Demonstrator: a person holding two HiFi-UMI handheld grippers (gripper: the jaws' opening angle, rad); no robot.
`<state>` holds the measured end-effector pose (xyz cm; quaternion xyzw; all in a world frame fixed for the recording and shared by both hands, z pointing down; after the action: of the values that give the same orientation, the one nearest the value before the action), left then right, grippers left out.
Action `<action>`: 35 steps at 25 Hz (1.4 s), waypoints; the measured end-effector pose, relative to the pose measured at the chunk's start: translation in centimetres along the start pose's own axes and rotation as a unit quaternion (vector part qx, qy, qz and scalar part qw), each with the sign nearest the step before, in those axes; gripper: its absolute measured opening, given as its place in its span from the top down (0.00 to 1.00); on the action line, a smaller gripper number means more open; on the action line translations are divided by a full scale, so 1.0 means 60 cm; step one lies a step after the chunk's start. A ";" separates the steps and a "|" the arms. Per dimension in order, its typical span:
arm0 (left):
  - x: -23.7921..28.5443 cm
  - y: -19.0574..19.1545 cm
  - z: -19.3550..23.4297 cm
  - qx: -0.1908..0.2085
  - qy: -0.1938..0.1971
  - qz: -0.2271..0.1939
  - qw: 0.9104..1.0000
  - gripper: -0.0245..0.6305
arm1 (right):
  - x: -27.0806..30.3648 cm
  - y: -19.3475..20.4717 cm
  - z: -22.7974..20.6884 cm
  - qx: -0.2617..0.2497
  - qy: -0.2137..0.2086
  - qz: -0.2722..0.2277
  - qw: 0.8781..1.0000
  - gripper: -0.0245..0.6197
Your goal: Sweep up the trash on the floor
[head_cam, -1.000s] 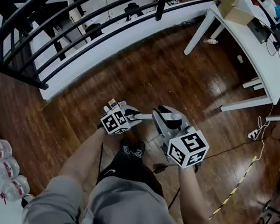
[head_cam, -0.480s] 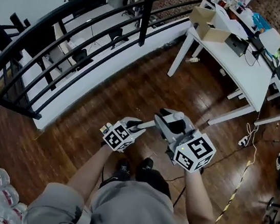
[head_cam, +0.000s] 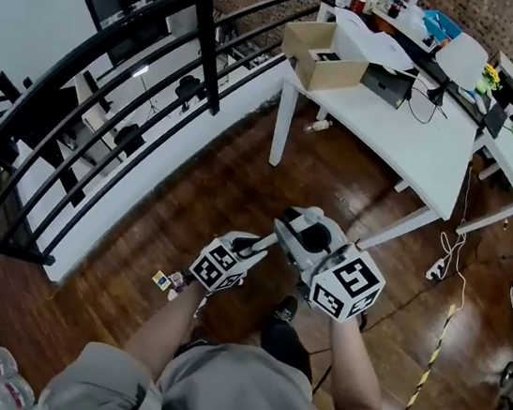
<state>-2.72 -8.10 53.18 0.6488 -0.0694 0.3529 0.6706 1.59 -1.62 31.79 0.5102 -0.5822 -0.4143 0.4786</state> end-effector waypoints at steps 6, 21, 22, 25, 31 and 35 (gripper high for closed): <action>0.176 -0.090 0.008 -0.025 -0.049 0.009 0.998 0.79 | -0.064 -0.006 -0.195 0.007 -0.022 0.006 1.000 0.83; 0.464 -0.087 0.166 -0.108 -0.110 0.029 0.988 0.80 | 0.047 0.091 -0.489 0.009 -0.006 0.096 0.995 0.76; 0.480 -0.086 0.181 -0.110 -0.112 0.031 0.987 0.80 | 0.058 0.098 -0.504 0.008 -0.003 0.103 0.995 0.76; 0.517 -0.076 0.195 -0.123 -0.115 0.037 0.985 0.80 | 0.071 0.122 -0.534 0.018 0.000 0.117 0.993 0.76; 0.584 -0.100 0.203 -0.130 -0.121 0.039 0.983 0.80 | 0.044 0.129 -0.612 0.031 0.032 0.112 0.993 0.76; 0.614 -0.112 0.215 -0.139 -0.130 0.051 0.980 0.80 | -0.012 0.120 -0.656 0.037 0.056 0.103 0.992 0.71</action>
<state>33.04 -5.23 69.88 0.5850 -0.2377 0.2864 0.7206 38.76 0.29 46.49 0.4867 -0.6191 -0.3122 0.5314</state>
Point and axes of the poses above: the fingertips, and each gripper's own axes: x forward along the fingers, z to its left, y out of its underside, the point moved 5 cm from there along -x, backward along the fingers, and after that the axes turned 6 degrees about -y, right-handed, at the moved point
